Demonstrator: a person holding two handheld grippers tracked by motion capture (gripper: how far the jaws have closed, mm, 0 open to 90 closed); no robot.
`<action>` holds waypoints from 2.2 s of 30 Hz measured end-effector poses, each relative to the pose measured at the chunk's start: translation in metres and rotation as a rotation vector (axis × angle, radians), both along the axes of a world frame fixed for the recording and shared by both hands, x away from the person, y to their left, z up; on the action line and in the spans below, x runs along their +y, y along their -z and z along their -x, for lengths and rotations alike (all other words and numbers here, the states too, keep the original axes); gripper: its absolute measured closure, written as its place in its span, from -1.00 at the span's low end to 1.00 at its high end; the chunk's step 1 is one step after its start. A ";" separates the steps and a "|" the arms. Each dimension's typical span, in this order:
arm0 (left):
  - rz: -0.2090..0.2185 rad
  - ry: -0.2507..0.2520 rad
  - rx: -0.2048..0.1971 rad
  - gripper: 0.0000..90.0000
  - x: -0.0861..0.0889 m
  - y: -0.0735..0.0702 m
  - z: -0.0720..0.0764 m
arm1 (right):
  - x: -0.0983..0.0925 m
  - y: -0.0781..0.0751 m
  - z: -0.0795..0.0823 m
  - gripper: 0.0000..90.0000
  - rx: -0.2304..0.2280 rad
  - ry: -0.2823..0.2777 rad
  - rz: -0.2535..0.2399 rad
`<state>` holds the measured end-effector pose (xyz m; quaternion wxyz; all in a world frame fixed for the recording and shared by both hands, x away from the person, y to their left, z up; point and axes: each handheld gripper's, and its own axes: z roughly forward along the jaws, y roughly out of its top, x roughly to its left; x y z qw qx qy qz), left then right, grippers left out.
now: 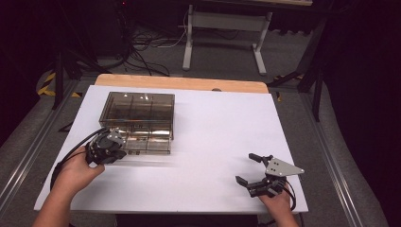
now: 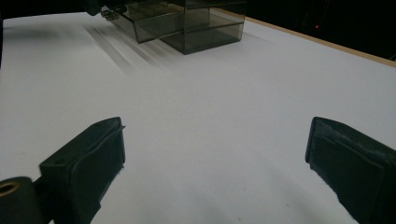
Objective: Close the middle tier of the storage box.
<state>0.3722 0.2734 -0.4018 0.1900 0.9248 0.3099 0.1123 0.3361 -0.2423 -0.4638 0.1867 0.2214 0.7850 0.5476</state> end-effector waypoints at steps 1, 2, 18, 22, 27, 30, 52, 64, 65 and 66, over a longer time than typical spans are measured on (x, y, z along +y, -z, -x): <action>0.008 -0.006 0.005 0.99 0.000 0.001 0.000 | 0.000 0.000 0.000 -0.88 0.000 0.000 0.000; 0.008 -0.004 0.006 0.99 0.000 0.002 -0.001 | 0.000 0.000 0.000 -0.88 0.002 0.000 -0.003; 0.018 0.016 0.015 0.99 -0.003 0.012 -0.007 | 0.000 0.000 0.000 -0.88 -0.002 -0.005 0.002; 0.022 0.009 0.016 0.99 -0.004 0.013 -0.007 | 0.000 0.000 0.000 -0.88 -0.002 -0.006 0.003; 0.027 0.011 0.017 0.99 -0.003 0.014 -0.008 | 0.000 0.000 0.000 -0.88 -0.002 -0.006 0.002; 0.026 0.011 0.017 0.99 -0.003 0.014 -0.008 | 0.001 0.000 0.000 -0.88 0.001 -0.005 0.002; 0.039 -0.057 -0.059 0.99 0.000 0.011 -0.011 | 0.001 0.000 0.000 -0.88 -0.001 -0.004 0.005; 0.056 -0.080 -0.084 0.99 0.000 0.011 -0.016 | 0.001 0.001 0.000 -0.88 0.002 0.000 0.005; 0.057 -0.082 -0.087 0.99 0.000 0.012 -0.016 | 0.001 0.001 0.000 -0.88 0.002 0.000 0.006; 0.054 -0.084 -0.092 0.99 0.000 0.012 -0.017 | 0.002 0.001 0.000 -0.88 0.002 -0.001 0.004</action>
